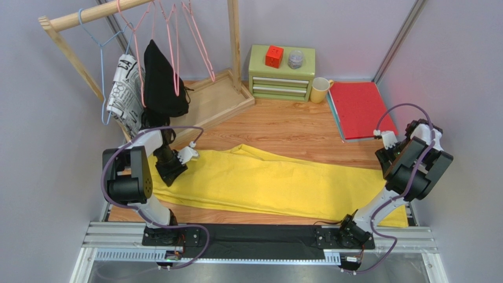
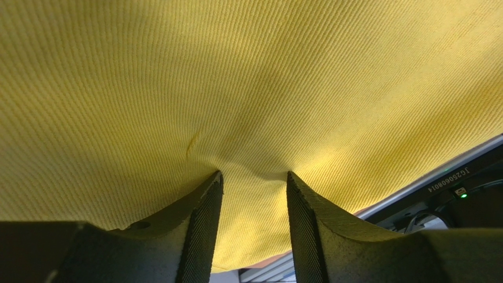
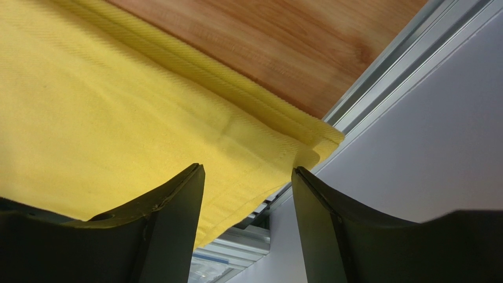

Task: Place the trousers on the hanger
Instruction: Fold the trousers

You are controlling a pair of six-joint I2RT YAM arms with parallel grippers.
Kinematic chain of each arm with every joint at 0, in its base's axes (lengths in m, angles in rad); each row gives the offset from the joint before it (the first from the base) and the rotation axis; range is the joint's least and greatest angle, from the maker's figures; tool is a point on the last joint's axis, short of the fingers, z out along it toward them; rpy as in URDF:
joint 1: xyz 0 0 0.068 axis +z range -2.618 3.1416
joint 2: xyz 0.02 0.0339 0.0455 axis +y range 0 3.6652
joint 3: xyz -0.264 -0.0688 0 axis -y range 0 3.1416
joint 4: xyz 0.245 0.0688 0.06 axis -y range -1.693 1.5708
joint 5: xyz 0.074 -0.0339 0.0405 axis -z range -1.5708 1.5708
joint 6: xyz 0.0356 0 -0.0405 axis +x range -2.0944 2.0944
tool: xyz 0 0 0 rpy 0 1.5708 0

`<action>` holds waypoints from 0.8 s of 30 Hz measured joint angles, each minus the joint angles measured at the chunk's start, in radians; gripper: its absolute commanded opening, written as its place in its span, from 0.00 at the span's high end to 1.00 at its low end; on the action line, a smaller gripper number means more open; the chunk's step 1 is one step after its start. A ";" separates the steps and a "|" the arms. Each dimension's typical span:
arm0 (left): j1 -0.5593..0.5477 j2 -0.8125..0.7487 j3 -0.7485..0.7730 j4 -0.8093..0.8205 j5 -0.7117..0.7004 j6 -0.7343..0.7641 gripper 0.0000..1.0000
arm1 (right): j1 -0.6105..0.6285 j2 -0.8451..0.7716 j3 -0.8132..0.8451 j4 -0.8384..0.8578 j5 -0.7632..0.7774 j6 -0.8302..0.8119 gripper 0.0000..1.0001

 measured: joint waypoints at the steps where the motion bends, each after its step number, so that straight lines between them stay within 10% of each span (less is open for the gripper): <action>1: 0.001 -0.002 0.000 -0.003 0.003 -0.005 0.46 | 0.002 0.011 0.000 0.011 0.004 0.008 0.38; 14: 0.006 -0.011 -0.004 -0.003 0.012 -0.007 0.46 | 0.040 0.075 0.011 0.098 0.056 0.048 0.36; 18: 0.006 -0.011 -0.004 -0.003 0.011 -0.007 0.47 | 0.040 0.082 0.027 0.104 0.070 0.051 0.73; 24: 0.006 -0.011 -0.004 -0.003 0.010 -0.006 0.47 | 0.040 0.085 0.039 0.083 0.075 0.046 0.89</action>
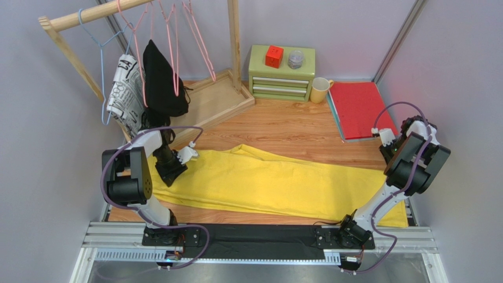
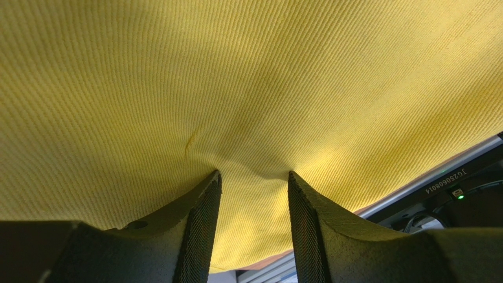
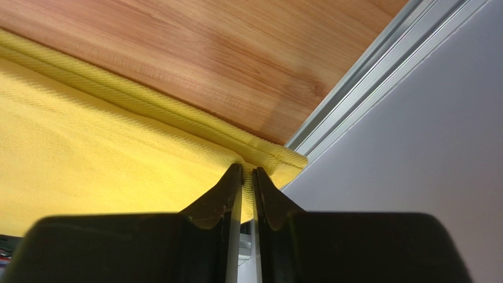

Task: Place the trousers on the hanger
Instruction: Fold the trousers

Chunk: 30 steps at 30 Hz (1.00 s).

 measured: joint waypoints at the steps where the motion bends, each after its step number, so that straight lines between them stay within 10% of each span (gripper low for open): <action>1: 0.000 0.000 0.000 0.000 0.000 0.000 0.47 | 0.000 0.000 0.002 -0.005 0.000 -0.003 0.96; 22: 0.000 -0.002 -0.006 0.019 -0.010 0.000 0.48 | -0.003 0.023 0.058 -0.037 0.043 -0.039 0.99; 27: 0.000 -0.026 -0.018 0.012 0.012 -0.003 0.43 | 0.030 0.041 0.035 0.048 0.089 -0.007 0.44; 30: 0.006 -0.055 -0.013 0.002 0.054 -0.013 0.41 | 0.039 0.041 0.046 0.068 0.102 0.015 0.33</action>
